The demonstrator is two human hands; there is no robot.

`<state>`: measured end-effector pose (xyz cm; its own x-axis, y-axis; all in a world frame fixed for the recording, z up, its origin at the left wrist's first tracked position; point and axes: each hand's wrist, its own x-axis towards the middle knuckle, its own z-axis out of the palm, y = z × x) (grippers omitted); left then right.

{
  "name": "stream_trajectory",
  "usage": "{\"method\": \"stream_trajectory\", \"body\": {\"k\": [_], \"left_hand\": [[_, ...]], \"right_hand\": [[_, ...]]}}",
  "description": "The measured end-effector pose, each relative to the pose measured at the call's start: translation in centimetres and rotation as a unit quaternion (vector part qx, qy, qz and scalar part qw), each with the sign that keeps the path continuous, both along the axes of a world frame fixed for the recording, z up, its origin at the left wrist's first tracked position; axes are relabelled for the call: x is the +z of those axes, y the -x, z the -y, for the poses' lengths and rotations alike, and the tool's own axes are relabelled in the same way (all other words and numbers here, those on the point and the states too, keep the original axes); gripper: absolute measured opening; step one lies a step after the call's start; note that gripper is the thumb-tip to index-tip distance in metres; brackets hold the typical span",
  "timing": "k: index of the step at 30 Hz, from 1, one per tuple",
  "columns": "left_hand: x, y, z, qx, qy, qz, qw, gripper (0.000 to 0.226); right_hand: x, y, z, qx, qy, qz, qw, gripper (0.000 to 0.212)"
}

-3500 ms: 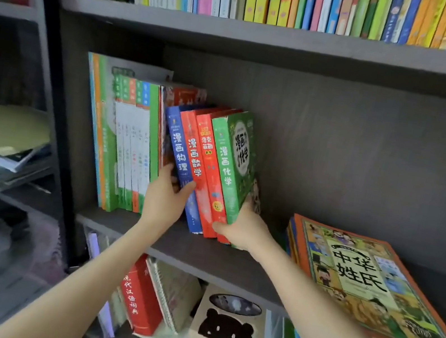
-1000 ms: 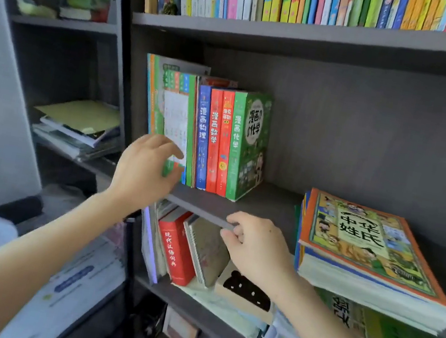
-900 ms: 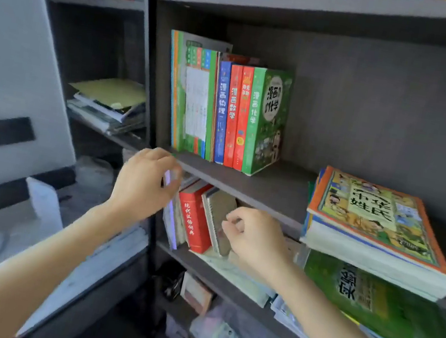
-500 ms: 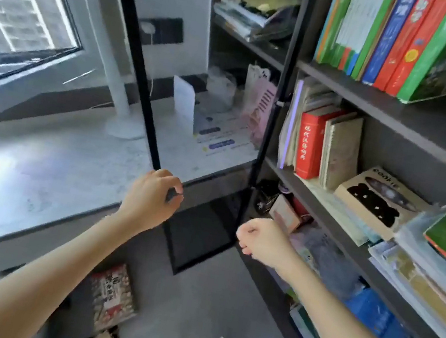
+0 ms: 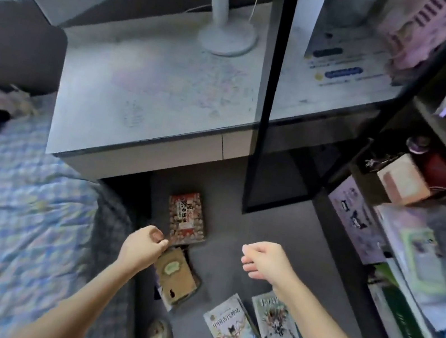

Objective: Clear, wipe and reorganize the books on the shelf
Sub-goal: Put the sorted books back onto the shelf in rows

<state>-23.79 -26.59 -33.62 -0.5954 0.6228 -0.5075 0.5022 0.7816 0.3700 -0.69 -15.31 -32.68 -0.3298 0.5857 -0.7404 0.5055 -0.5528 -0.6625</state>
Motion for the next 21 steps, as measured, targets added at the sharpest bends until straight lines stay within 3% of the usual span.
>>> {"method": "stream_trajectory", "body": {"k": [5,8,11,14,18,20,21], "left_hand": [[-10.5,4.1,2.4,0.223,-0.013,0.181,0.958,0.034],[-18.6,6.8,2.6,0.296,0.004,0.237,0.925,0.043],[-27.4,9.6,1.8,0.324,0.018,0.232,0.917,0.041],[-36.2,12.4,0.5,0.339,0.003,0.225,0.914,0.037],[-46.1,15.2,-0.5,0.368,-0.016,0.234,0.900,0.033],[-50.7,16.7,-1.1,0.386,-0.041,0.232,0.892,0.033],[-53.3,17.4,-1.4,0.397,-0.057,0.228,0.887,0.030]], "right_hand": [[-10.5,4.3,1.9,-0.057,0.039,0.016,0.997,0.018],[-18.9,7.0,2.6,-0.082,0.063,0.034,0.994,0.029],[-27.2,10.0,2.2,-0.117,0.069,0.043,0.990,0.044],[-36.1,13.3,1.5,-0.137,0.067,0.036,0.988,0.040],[-47.5,16.4,0.9,-0.136,0.057,0.039,0.988,0.064],[-51.8,17.7,0.6,-0.122,0.064,0.046,0.989,0.054],[-54.6,18.4,0.5,-0.114,0.068,0.062,0.989,0.036]]}}
